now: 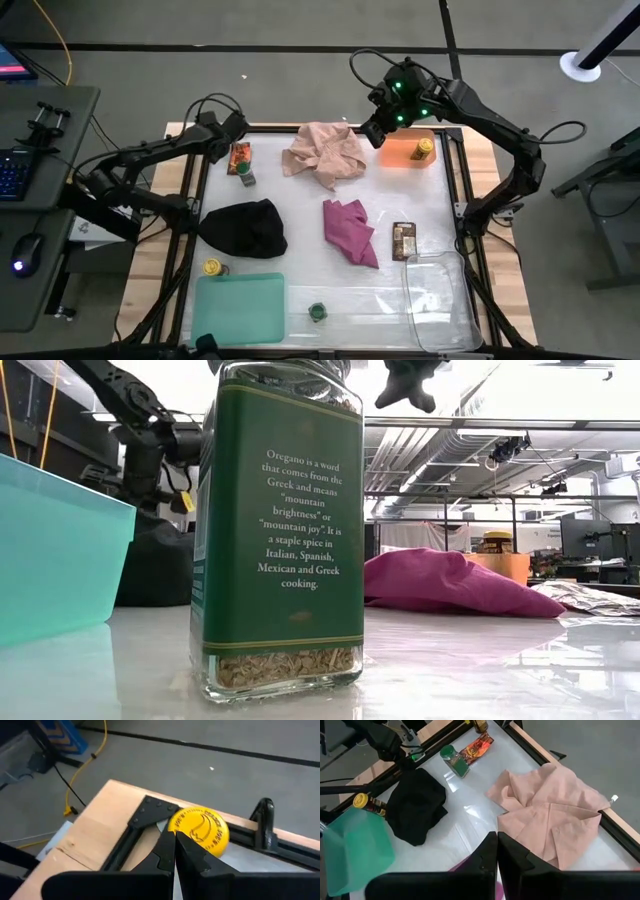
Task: Sort spices by type
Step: Put the top yellow seasoning bottle into the orange bin
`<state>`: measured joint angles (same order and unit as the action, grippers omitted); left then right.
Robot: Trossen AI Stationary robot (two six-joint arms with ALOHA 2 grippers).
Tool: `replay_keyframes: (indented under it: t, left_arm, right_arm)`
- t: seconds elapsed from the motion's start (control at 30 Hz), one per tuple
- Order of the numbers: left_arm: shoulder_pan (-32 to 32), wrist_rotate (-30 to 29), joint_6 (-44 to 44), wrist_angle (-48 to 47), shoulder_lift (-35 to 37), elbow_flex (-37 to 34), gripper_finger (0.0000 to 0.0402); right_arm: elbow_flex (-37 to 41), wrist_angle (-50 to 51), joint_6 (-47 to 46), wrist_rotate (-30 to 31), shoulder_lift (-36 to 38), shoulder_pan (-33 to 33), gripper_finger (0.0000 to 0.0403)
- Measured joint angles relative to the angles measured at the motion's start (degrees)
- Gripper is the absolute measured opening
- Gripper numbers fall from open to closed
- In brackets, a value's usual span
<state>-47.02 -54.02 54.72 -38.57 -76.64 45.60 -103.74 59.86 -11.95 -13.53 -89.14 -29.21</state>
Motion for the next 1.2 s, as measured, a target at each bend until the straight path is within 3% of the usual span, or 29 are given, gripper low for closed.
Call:
replay_keyframes:
  t: [0.13,0.37,0.7,1.2]
  left_arm:
    - [-1.31,-2.25,-3.54,5.4,0.03,-0.55,0.0]
    - [-1.65,-4.59,-3.8,6.85,-1.04,-1.76,0.0]
    - [-1.64,-8.68,0.74,7.75,-5.44,-1.77,0.0]
    - [0.85,-9.41,2.72,10.36,-10.6,-1.64,0.0]
  right_arm:
    - [0.0,0.03,-0.65,-0.1,0.0,-0.02,0.0002]
    - [0.0,0.56,-2.15,-0.15,0.0,0.0,0.0001]
    - [0.0,0.72,-4.7,-0.18,-0.02,0.0,0.0]
    - [0.0,1.18,-6.22,-1.67,-0.02,0.0,0.0]
